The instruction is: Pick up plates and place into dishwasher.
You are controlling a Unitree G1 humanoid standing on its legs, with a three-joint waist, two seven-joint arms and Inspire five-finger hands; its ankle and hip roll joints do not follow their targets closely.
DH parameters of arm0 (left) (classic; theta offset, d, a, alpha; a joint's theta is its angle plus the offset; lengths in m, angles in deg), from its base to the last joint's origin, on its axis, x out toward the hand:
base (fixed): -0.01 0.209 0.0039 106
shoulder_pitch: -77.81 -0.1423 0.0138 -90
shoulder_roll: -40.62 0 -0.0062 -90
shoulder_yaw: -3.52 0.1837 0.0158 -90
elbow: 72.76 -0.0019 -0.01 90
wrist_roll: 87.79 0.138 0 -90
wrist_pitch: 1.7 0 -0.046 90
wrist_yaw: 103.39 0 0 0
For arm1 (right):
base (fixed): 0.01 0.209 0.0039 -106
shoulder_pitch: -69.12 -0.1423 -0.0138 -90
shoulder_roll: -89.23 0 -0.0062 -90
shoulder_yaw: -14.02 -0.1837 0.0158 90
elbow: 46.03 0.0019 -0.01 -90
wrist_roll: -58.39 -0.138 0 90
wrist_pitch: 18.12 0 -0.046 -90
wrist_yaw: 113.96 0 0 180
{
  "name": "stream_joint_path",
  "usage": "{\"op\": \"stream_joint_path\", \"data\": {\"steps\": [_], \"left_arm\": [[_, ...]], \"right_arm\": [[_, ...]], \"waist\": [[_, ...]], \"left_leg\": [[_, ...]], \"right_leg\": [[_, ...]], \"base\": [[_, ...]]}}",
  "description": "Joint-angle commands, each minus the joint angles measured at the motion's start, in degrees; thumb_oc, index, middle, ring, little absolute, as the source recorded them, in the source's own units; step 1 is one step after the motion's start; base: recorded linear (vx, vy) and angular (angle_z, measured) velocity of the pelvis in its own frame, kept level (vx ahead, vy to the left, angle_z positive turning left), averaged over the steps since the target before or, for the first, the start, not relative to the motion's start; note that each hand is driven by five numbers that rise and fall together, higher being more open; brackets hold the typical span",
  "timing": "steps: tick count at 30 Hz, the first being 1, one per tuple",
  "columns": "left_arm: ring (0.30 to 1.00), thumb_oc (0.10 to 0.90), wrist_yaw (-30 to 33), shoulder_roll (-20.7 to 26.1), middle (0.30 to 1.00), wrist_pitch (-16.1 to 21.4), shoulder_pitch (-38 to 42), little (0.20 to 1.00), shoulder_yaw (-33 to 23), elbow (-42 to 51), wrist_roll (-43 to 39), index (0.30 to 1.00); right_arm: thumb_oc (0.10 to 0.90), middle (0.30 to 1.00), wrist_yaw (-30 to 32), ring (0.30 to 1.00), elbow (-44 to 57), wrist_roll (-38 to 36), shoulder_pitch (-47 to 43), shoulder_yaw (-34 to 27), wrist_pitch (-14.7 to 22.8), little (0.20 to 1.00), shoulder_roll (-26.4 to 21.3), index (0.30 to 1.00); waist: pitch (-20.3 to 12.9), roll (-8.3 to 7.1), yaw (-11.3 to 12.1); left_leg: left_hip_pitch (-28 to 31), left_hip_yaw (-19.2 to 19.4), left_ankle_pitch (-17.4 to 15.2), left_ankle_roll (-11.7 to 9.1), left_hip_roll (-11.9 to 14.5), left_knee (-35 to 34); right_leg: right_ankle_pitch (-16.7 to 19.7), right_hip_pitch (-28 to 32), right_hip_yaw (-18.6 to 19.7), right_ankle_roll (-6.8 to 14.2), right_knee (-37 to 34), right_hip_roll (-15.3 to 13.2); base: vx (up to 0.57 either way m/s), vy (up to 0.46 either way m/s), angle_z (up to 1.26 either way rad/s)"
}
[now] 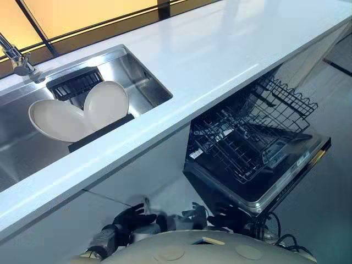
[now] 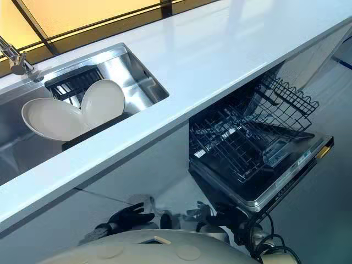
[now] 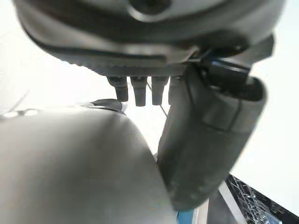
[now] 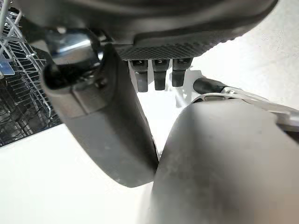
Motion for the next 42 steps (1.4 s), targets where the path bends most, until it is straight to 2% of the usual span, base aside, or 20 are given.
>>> {"op": "stream_joint_path", "data": {"steps": [1,14,17,19,21,22,25,26,28,29,32,35,39,42], "left_arm": [[0.9,0.8,-0.9,0.0,0.9,1.5,2.2,0.9,0.9,-2.3,2.1,0.9],[0.9,0.8,0.3,-0.3,0.9,2.7,2.1,0.9,-0.1,-2.3,-1.5,0.9],[0.9,0.8,2.2,-0.4,0.9,6.0,2.2,0.9,-1.3,-1.7,-3.4,0.9],[0.9,0.8,4.7,0.0,0.9,11.8,2.5,0.9,-1.1,-0.6,-0.4,0.9],[0.9,0.8,6.2,0.5,0.9,14.8,2.7,0.9,-0.3,1.1,1.8,0.9],[0.9,0.8,6.1,1.4,0.9,17.2,3.2,0.9,1.1,5.9,2.6,0.9],[0.9,0.8,0.9,3.1,0.9,16.4,4.0,0.9,3.5,15.4,2.2,0.9],[0.9,0.8,-3.7,4.5,0.9,16.6,4.4,0.9,5.5,20.3,3.8,0.9],[0.9,0.8,-8.3,6.9,0.9,15.9,4.9,0.9,9.1,27.4,2.6,0.9],[0.9,0.8,-9.6,7.2,0.9,16.3,4.9,0.9,9.4,28.1,2.0,0.9],[0.9,0.8,-19.5,9.0,0.9,8.9,7.3,0.9,9.9,38.1,-6.2,0.9],[0.9,0.8,-29.2,7.9,0.9,-3.0,9.0,0.9,9.1,49.8,-19.2,0.9],[0.9,0.8,-34.1,4.7,0.9,-14.6,8.7,0.9,10.2,60.2,-31.3,0.9],[0.9,0.8,-37.3,1.8,0.9,-22.3,7.7,0.9,11.5,64.6,-38.4,0.9]], "right_arm": [[0.8,0.9,-0.5,0.9,-1.1,0.6,-1.8,1.5,1.0,0.9,-0.6,0.9],[0.8,0.9,-0.5,0.9,-1.2,0.8,-1.8,1.3,0.9,0.9,-0.5,0.9],[0.8,0.9,-0.5,0.9,-1.3,1.1,-1.8,1.2,0.8,0.9,-0.5,0.9],[0.8,0.9,-0.6,0.9,-1.1,1.3,-1.9,1.4,0.5,0.9,-0.7,0.9],[0.8,0.9,-0.6,0.9,-0.8,1.2,-2.1,1.6,0.2,0.9,-0.9,0.9],[0.8,0.9,-0.7,0.9,-0.1,1.1,-2.1,1.8,-0.2,0.9,-1.3,0.9],[0.8,0.9,-1.0,0.9,1.6,1.2,-2.1,1.8,-1.1,0.9,-2.3,0.9],[0.8,0.9,-1.2,0.9,2.3,1.4,-2.1,1.5,-1.5,0.9,-2.9,0.9],[0.8,0.9,-1.5,0.9,2.7,1.6,-2.3,1.5,-1.6,0.9,-3.7,0.9],[0.8,0.9,-1.6,0.9,2.7,1.7,-2.3,1.5,-1.6,0.9,-3.8,0.9],[0.8,0.9,-1.8,0.9,3.2,1.8,-2.6,2.0,-1.7,0.9,-4.3,0.9],[0.8,0.9,-1.4,0.9,2.9,2.0,-2.6,2.4,-1.1,0.9,-3.6,0.9],[0.8,0.9,-1.0,0.9,1.7,1.9,-2.8,2.3,-0.5,0.9,-2.8,0.9],[0.8,0.9,-0.9,0.9,0.9,2.1,-2.9,2.5,0.2,0.9,-2.1,0.9]], "waist": [[-0.5,1.19,0.5],[-0.6,1.28,0.7],[-0.7,1.29,0.7],[-0.6,1.33,0.8],[-0.5,1.4,0.8],[-0.3,1.55,0.9],[0.1,1.96,1.1],[0.3,2.28,1.3],[0.5,2.85,1.3],[0.5,2.92,1.3],[0.5,3.53,1.1],[0.4,3.76,1.2],[0.5,3.61,1.6],[0.5,3.34,1.7]], "left_leg": [[0.1,1.9,-6.9,-0.8,-0.5,3.0],[0.2,1.8,-6.9,-0.9,-0.5,2.8],[0.2,1.7,-6.8,-1.0,-0.5,2.7],[0.1,1.7,-6.7,-1.2,-0.5,2.7],[-0.1,1.7,-6.6,-1.2,-0.5,2.7],[-0.3,1.7,-6.5,-1.3,-0.4,2.8],[-0.8,1.5,-6.4,-1.3,-0.4,2.9],[-1.0,1.5,-6.4,-1.2,-0.4,3.0],[-1.2,1.4,-6.1,-1.0,-0.4,2.7],[-1.2,1.4,-6.1,-1.0,-0.4,2.7],[-1.0,1.0,-5.7,-0.8,-0.6,2.0],[-0.7,0.7,-5.7,-0.6,-0.6,1.2],[-0.4,0.4,-5.8,-0.4,-0.4,0.7],[-0.1,0.1,-5.9,-0.4,-0.2,0.3]], "right_leg": [[-2.4,-4.6,-0.3,3.3,5.4,-0.7],[-2.4,-4.4,-0.5,3.2,5.2,-0.6],[-2.4,-4.4,-0.6,3.3,5.2,-0.7],[-2.3,-4.5,-0.6,3.2,5.2,-0.7],[-2.3,-4.6,-0.7,3.3,5.3,-0.7],[-2.3,-4.9,-0.7,3.4,5.4,-0.7],[-2.3,-5.4,-0.8,3.4,5.7,-0.8],[-2.2,-5.7,-0.8,3.5,6.0,-0.9],[-2.2,-6.2,-0.7,3.6,6.3,-0.9],[-2.2,-6.2,-0.6,3.6,6.3,-0.9],[-2.1,-6.6,-0.4,3.7,6.7,-0.9],[-2.2,-6.5,0.0,3.9,6.7,-0.9],[-2.1,-6.1,0.1,4.0,6.3,-0.7],[-2.0,-5.9,0.2,4.0,6.1,-0.5]], "base": [[-0.18,-0.442,0.8],[0.0,0.0,0.0],[0.0,0.0,0.0],[0.0,0.0,0.0],[-0.02,0.01,0.01],[-0.05,0.027,0.03],[-0.07,0.031,0.01],[-0.06,0.034,0.0],[-0.05,0.04,0.01],[-0.02,0.031,0.01],[0.0,0.0,0.0],[0.0,0.005,0.01],[0.01,-0.02,0.01],[0.01,-0.055,0.01]]}}
